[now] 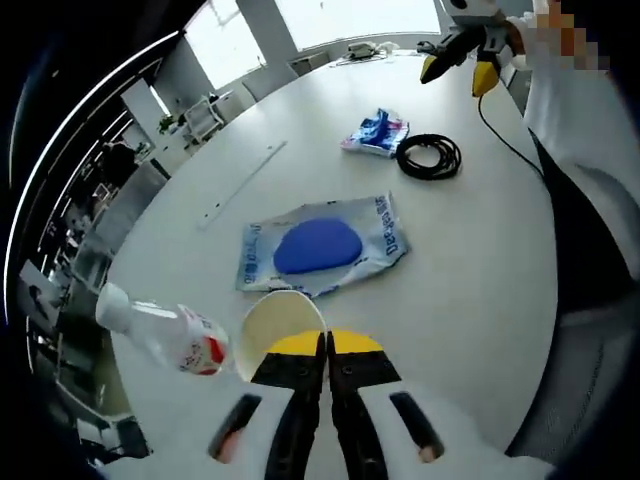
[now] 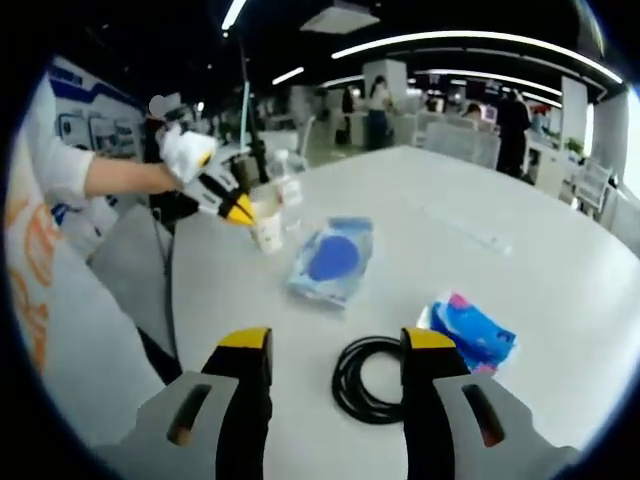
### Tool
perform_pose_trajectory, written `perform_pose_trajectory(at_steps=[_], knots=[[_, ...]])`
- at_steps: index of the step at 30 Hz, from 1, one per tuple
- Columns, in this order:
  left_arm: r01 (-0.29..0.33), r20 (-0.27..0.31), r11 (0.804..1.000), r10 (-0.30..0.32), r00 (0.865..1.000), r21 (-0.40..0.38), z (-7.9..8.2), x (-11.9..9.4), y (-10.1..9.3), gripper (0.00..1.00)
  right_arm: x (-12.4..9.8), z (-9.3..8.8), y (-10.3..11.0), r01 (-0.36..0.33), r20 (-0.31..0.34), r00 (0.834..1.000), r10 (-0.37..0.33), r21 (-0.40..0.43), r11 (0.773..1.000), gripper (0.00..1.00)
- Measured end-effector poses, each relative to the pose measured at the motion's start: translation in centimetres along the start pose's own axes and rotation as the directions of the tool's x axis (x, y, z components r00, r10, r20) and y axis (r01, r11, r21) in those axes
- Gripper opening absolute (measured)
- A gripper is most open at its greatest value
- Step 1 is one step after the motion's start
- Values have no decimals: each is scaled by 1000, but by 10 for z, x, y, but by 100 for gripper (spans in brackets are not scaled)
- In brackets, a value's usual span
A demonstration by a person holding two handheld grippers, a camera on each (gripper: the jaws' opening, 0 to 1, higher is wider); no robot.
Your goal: Arrange the tabletop items into an orderly group along one side of the table until the central work area is clear of visible clutter.
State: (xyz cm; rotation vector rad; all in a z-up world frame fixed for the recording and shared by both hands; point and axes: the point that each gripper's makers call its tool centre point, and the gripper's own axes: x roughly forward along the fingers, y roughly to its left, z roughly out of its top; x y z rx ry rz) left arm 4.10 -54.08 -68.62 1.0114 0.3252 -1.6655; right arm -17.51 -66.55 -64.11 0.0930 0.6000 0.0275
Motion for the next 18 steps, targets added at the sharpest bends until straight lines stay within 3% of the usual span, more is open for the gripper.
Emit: perform_pose_trajectory(at_steps=[18], knots=[[16,15,1000,-16,1000,-13,-6,5,-8,0,1,0,5,-10,-3,1000,10,4,1000,49]])
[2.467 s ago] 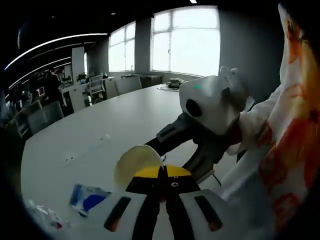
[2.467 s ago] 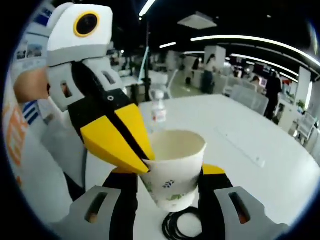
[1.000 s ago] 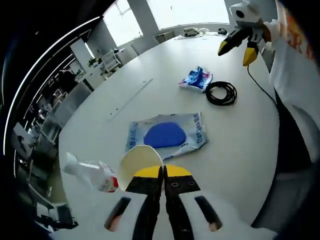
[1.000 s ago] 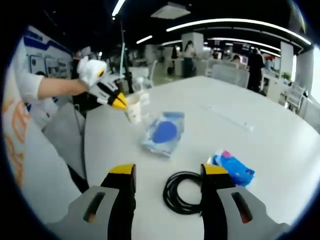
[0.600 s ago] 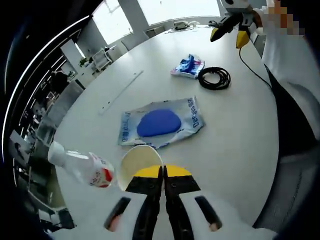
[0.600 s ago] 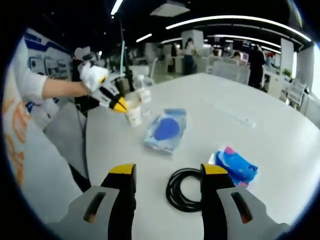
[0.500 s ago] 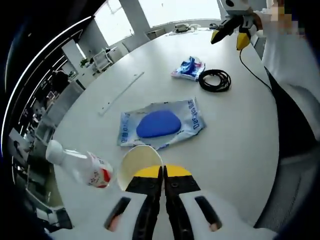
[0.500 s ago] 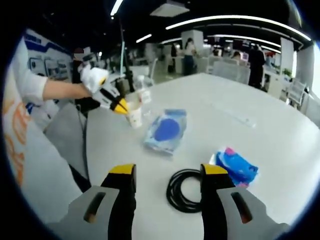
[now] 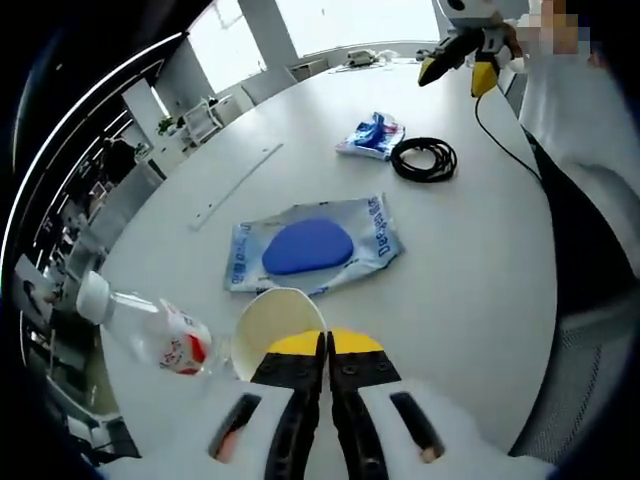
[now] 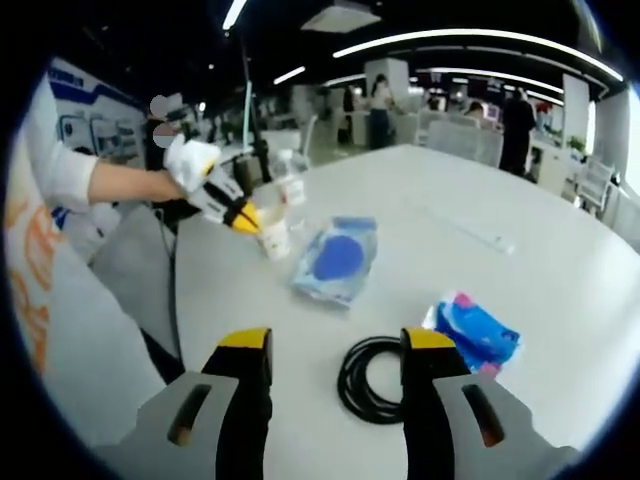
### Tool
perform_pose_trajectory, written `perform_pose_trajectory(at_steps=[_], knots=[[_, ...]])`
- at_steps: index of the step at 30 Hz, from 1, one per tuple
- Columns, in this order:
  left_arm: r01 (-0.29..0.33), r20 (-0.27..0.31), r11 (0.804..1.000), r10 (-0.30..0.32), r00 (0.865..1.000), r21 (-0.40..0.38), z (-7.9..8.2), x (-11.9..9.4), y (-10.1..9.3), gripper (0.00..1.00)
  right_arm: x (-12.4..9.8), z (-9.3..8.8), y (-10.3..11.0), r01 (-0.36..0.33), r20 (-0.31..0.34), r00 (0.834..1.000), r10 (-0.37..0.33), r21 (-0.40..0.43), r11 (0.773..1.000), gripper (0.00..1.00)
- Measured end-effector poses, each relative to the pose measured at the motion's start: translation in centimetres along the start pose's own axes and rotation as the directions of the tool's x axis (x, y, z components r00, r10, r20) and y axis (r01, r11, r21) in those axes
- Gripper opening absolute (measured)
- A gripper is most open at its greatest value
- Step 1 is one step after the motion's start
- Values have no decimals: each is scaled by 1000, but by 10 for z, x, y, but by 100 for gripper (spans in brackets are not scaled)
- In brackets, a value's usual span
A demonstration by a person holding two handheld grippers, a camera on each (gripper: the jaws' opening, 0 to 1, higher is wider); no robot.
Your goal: Arrange the tabletop items into an orderly group along one side of the table until the central work area is clear of visible clutter.
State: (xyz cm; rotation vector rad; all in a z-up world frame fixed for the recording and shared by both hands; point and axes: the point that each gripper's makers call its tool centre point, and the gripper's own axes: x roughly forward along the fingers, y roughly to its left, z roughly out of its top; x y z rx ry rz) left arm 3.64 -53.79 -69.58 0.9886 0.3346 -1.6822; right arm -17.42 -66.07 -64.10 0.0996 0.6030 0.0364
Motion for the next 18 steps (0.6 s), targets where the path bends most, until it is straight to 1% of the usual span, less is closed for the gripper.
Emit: perform_pose_trajectory(at_steps=[3,4,7,10,12,13,15,18], knots=[[1,-13,1000,-1,1000,-13,-3,0,0,0,0,0,0,0,0,1000,0,-1,1000,49],[-2,-15,1000,2,1000,-11,-3,0,1,2,0,0,0,0,0,1000,0,-1,1000,49],[-12,3,999,12,1000,-37,0,-1,2,14,0,0,1,0,2,1000,0,1,1000,49],[-24,4,999,25,1000,-46,1,-2,4,17,0,1,1,-1,4,1000,1,5,1000,50],[-38,14,998,38,999,-59,2,-4,6,23,0,1,0,0,5,1000,0,5,1000,50],[-48,18,995,50,999,-84,3,-5,8,25,0,1,0,0,5,1000,0,6,1000,50],[-63,21,993,65,998,-101,2,-6,11,29,0,0,0,0,5,1000,0,8,1000,50],[-72,21,991,75,997,-115,3,-7,11,31,0,-1,-1,-1,3,1000,1,12,1000,50]])
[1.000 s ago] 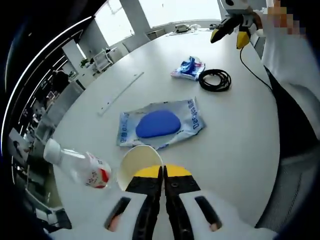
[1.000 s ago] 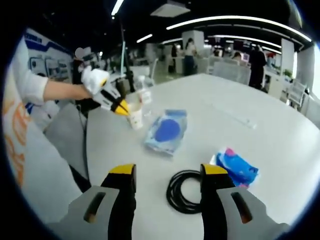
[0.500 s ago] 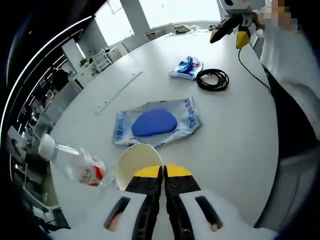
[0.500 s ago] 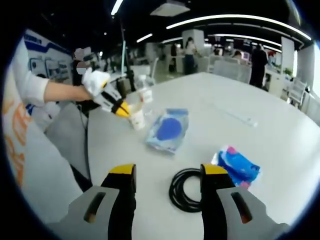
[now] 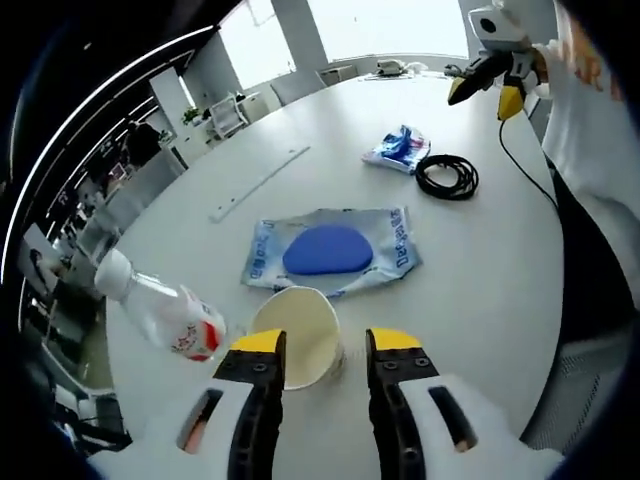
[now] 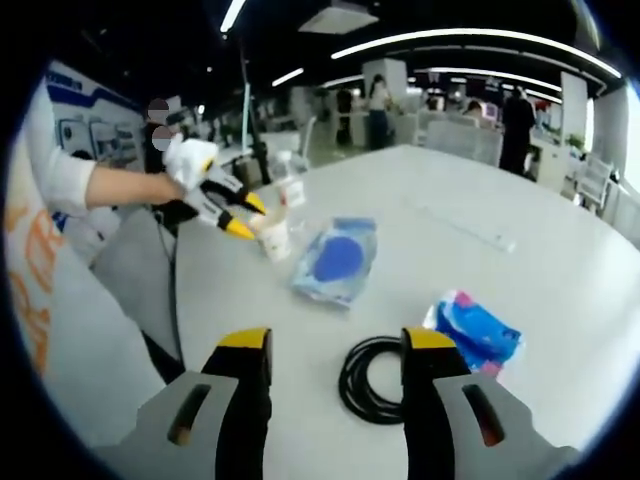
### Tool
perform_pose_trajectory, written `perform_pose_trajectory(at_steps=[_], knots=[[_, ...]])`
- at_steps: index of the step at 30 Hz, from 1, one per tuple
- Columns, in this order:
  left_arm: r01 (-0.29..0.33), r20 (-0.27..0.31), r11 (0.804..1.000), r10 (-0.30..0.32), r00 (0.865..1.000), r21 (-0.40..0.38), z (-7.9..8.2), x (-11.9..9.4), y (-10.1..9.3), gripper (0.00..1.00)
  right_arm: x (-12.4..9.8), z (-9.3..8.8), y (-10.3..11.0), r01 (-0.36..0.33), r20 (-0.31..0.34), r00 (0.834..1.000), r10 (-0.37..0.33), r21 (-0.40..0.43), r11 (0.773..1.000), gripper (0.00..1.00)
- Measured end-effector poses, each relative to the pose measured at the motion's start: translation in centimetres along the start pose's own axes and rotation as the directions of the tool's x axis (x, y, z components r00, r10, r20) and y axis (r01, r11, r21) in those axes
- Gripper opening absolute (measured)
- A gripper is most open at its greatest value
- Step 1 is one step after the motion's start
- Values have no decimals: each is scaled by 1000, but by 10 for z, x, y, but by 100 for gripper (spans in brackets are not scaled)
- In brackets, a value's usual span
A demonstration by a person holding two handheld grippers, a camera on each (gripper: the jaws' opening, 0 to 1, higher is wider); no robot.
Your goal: Arrange the tabletop items into an orderly group along one side of the table until the central work area is clear of visible clutter.
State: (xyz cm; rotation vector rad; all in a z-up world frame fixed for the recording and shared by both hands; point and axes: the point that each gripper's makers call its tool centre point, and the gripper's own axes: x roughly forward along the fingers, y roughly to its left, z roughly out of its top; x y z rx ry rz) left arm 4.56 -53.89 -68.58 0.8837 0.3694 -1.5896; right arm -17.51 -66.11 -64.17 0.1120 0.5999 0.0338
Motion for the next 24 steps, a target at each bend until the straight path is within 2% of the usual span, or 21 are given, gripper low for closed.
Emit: perform_pose_trajectory(at_steps=[3,5,11,13,15,16,17,19,22,23,24], knots=[[-16,-12,1000,15,1000,-27,-2,0,1,34,0,-1,0,0,0,1000,0,1,1000,50],[-35,-24,998,34,999,-47,-3,0,4,40,0,-2,-1,1,-1,1000,-1,5,1000,50],[-60,-9,996,59,998,-70,1,-2,7,46,-2,-2,-1,2,0,1000,-2,9,1000,50],[-80,-4,992,80,997,-99,4,-3,10,52,-2,-2,-1,1,1,1000,-1,9,1000,50],[-117,7,977,120,993,-178,8,-4,16,63,-2,-2,-1,-2,1,1000,2,12,1000,50],[-126,15,971,132,991,-203,10,-4,17,73,-1,-2,0,-4,0,1000,4,13,1000,51],[-142,15,956,150,988,-258,12,-4,18,80,-1,-3,0,-6,0,1000,6,14,1000,52],[-156,-6,935,162,987,-318,11,-4,17,92,-1,-3,2,-14,-3,1000,14,16,1000,53],[-179,-28,926,180,983,-332,11,-3,15,100,1,-5,4,-20,-8,1000,20,17,1000,54],[-184,-31,924,184,982,-336,11,-4,14,99,1,-5,4,-23,-11,1000,23,18,1000,54],[-188,-29,911,191,981,-367,13,-3,13,100,1,-6,5,-24,-11,1000,24,18,1000,54]])
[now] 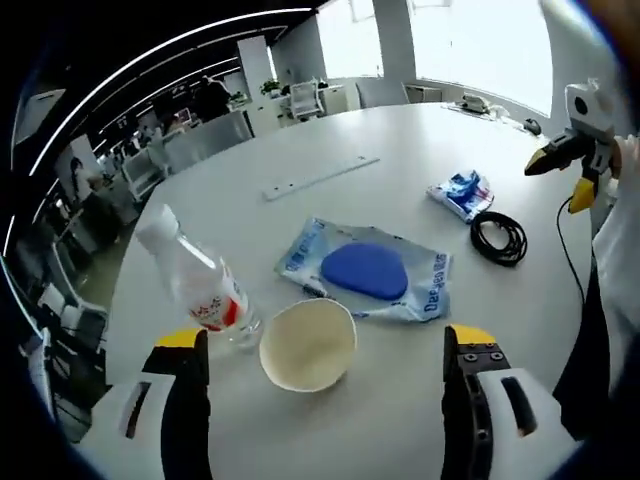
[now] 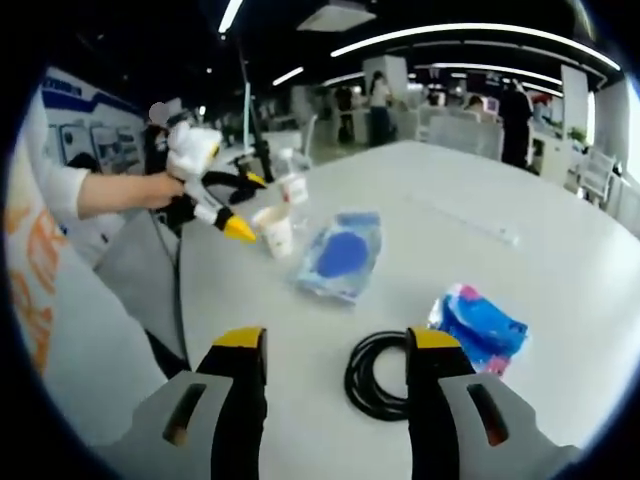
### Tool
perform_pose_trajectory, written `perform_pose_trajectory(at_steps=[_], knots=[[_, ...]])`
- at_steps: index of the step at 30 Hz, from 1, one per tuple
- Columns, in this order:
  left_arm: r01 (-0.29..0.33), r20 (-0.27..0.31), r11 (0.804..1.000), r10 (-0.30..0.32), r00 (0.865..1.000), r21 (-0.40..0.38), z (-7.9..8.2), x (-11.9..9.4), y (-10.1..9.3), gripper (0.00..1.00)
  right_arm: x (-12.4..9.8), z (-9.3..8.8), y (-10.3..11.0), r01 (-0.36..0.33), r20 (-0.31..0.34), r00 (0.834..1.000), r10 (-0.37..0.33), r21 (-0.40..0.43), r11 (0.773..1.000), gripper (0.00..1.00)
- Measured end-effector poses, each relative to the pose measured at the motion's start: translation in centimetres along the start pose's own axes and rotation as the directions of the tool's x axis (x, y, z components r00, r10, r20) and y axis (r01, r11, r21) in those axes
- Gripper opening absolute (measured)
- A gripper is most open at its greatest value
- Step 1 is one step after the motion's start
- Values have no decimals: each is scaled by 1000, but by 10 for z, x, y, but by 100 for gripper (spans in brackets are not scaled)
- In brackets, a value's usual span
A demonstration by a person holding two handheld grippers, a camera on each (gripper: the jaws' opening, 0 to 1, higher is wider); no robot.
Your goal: Arrange the tabletop items into an orderly group along one side of the table until the central work area is clear of visible clutter.
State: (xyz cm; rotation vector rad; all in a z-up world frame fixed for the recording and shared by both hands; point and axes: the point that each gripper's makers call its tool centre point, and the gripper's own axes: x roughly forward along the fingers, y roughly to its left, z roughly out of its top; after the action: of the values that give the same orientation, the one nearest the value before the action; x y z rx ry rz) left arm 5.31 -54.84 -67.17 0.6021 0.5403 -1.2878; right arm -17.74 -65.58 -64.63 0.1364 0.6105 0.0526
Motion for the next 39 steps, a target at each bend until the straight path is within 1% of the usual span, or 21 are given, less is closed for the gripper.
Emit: perform_pose_trajectory(at_steps=[1,2,5,12,16,17,18,20,22,26,27,28,30,33,34,36,37,39], knots=[[0,3,1000,0,1000,-31,1,0,-2,100,0,0,0,-1,0,1000,1,-1,1000,54],[4,24,997,-2,1000,-79,5,-1,-5,100,0,0,0,-1,-2,1000,1,-2,1000,55],[30,69,991,-21,997,-132,14,-2,-13,100,0,-1,0,-3,-5,1000,3,-1,1000,55],[22,66,995,-16,998,-102,17,-2,-17,100,2,-1,1,-6,-11,1000,6,-4,1000,55],[28,96,989,-14,995,-145,24,-6,-22,98,3,-2,1,-9,-14,1000,9,-5,1000,55],[35,111,984,-16,994,-173,26,-6,-26,97,3,-2,1,-9,-16,1000,9,-7,1000,55],[35,113,980,-13,994,-195,26,-7,-28,97,4,-2,1,-11,-17,1000,10,-7,1000,55],[39,121,975,-12,993,-217,27,-6,-35,95,5,-2,0,-14,-21,1000,13,-14,1000,54],[54,132,973,-24,991,-224,28,-5,-47,95,7,-1,-2,-18,-27,999,17,-28,999,54],[73,125,971,-45,991,-230,27,-1,-72,91,8,6,-8,-28,-35,999,26,-65,998,54],[79,127,964,-48,991,-253,27,0,-76,90,9,8,-10,-30,-37,999,27,-75,997,54],[90,130,949,-53,990,-301,27,1,-84,88,10,11,-13,-32,-41,999,28,-92,995,54],[108,149,928,-58,987,-357,27,4,-94,87,12,18,-20,-37,-45,998,32,-121,992,54],[115,136,921,-68,988,-371,21,9,-106,86,14,27,-27,-41,-48,998,34,-151,988,54],[123,128,918,-80,989,-378,19,10,-112,85,15,30,-29,-45,-50,998,38,-165,985,54],[137,122,905,-96,988,-403,17,11,-119,83,17,36,-33,-57,-57,997,47,-197,979,54],[147,126,895,-103,987,-422,17,11,-122,83,18,41,-37,-63,-61,997,50,-220,973,53],[168,139,853,-113,984,-494,14,14,-125,81,21,48,-42,-81,-77,995,63,-261,962,53]])
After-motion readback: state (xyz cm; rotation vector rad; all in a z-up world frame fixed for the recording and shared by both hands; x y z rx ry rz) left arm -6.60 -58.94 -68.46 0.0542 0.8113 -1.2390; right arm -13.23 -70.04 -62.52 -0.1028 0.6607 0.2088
